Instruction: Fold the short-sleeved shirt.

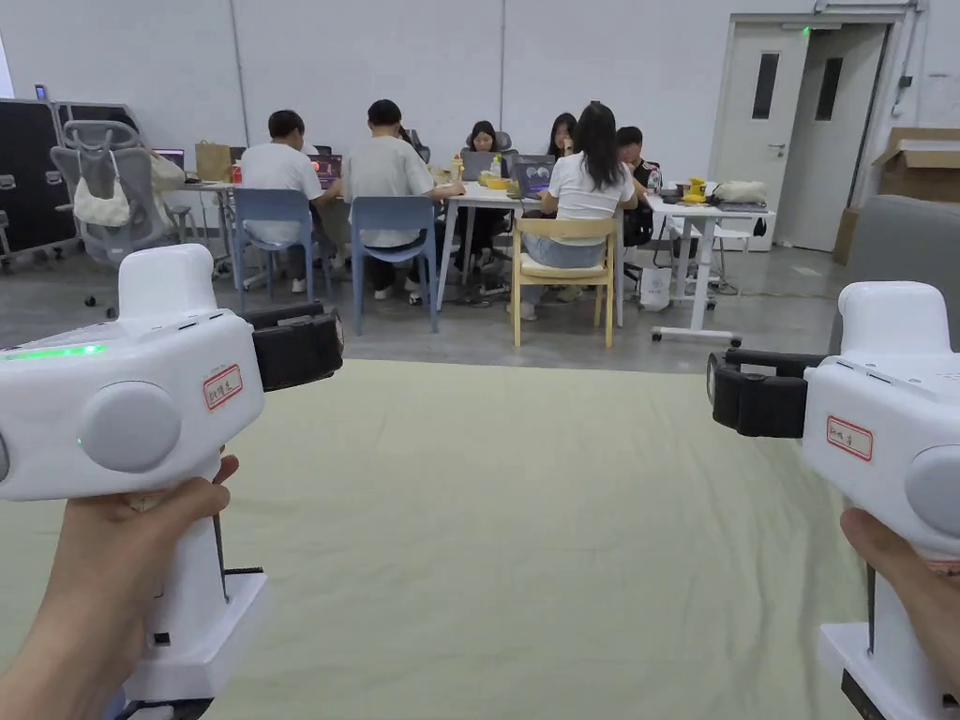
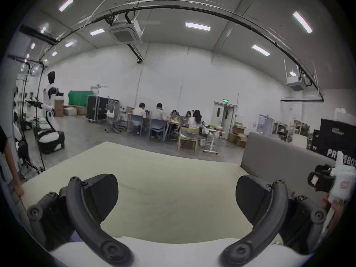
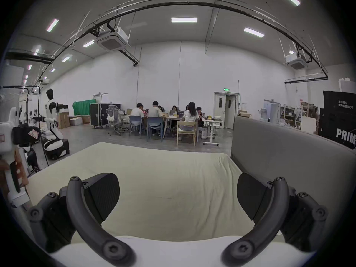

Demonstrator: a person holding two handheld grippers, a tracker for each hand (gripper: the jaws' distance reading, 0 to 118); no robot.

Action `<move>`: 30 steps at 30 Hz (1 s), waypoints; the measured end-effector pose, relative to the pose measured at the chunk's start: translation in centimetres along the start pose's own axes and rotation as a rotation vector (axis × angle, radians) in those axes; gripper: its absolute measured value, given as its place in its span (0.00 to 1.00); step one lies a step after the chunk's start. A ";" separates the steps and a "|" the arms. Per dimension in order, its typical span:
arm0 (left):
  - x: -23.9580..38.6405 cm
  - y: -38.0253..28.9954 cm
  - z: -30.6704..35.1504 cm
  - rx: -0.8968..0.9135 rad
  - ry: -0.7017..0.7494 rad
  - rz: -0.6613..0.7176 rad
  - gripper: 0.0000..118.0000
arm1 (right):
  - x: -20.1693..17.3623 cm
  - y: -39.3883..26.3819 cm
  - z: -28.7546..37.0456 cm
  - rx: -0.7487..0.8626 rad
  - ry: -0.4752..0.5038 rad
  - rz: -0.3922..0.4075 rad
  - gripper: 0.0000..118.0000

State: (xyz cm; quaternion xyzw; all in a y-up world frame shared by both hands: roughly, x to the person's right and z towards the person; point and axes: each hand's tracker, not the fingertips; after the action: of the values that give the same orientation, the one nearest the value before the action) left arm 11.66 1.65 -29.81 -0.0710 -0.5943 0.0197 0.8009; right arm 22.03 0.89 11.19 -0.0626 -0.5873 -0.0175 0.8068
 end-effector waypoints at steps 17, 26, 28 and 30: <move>1.3 1.2 -0.6 0.037 0.044 -0.102 1.00 | 0.2 -0.3 -2.0 -0.018 -0.061 0.016 1.00; 2.0 0.0 -0.9 0.048 0.079 -0.220 1.00 | 0.1 -0.2 -1.1 0.059 -0.089 0.055 1.00; 1.9 -0.2 -1.2 0.010 0.052 -0.196 1.00 | 0.0 0.1 -1.2 0.053 -0.092 0.041 1.00; 2.0 -0.4 -1.1 0.015 0.057 -0.182 1.00 | -0.2 0.5 -1.2 0.055 -0.098 0.037 1.00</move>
State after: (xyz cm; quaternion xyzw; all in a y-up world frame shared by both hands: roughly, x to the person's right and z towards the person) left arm 13.25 1.43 -28.17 -0.0111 -0.5753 -0.0507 0.8163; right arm 23.14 1.21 10.63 -0.0522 -0.6250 0.0166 0.7787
